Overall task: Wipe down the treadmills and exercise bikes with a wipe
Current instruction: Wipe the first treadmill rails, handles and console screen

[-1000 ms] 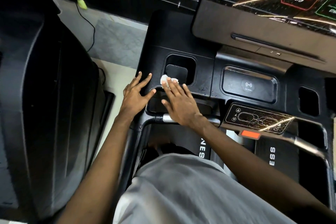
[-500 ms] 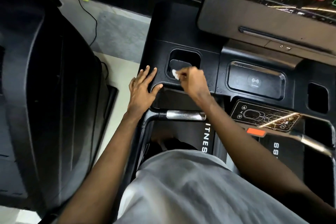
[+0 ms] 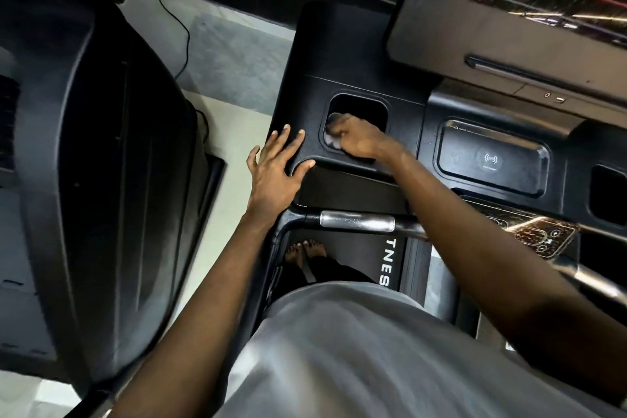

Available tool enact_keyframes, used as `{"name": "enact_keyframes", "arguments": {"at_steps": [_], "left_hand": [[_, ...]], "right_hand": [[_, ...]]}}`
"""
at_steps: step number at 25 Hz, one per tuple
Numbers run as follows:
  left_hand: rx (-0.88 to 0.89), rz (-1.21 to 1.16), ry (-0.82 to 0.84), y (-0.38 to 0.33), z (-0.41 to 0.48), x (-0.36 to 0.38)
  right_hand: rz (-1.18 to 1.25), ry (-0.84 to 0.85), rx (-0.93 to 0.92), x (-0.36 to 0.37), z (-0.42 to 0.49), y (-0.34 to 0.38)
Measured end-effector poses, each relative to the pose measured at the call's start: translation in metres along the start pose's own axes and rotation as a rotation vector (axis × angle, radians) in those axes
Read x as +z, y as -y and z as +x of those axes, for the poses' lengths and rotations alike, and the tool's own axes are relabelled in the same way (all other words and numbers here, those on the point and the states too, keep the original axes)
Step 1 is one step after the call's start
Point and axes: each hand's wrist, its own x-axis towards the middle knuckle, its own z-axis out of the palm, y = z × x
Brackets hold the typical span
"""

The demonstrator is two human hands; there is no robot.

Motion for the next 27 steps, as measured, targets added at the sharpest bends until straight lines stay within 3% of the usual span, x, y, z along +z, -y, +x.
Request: {"name": "enact_keyframes", "arguments": {"at_steps": [3,6,11,20,23,27], "left_hand": [[0.005,-0.008,-0.011,0.0,0.001,0.0],[0.003,0.003,-0.018,0.0,0.0,-0.001],[0.002,0.001,-0.003,-0.001,0.0,-0.002],[0.0,0.044,0.034,-0.006,0.001,-0.003],[-0.003,0.053,0.04,-0.008,0.0,-0.004],[0.079,0.071,0.044,-0.013,0.006,-0.006]], "right_hand": [[-0.096,0.211,0.061,-0.012,-0.007,-0.001],[-0.254,0.248,0.145,-0.026,-0.008,0.011],[-0.165,-0.078,0.034,-0.008,0.003,0.018],[-0.439,0.138,0.178,-0.023,-0.017,0.009],[-0.423,0.197,0.193,-0.032,-0.02,0.012],[-0.225,0.016,0.094,-0.039,-0.047,0.001]]}}
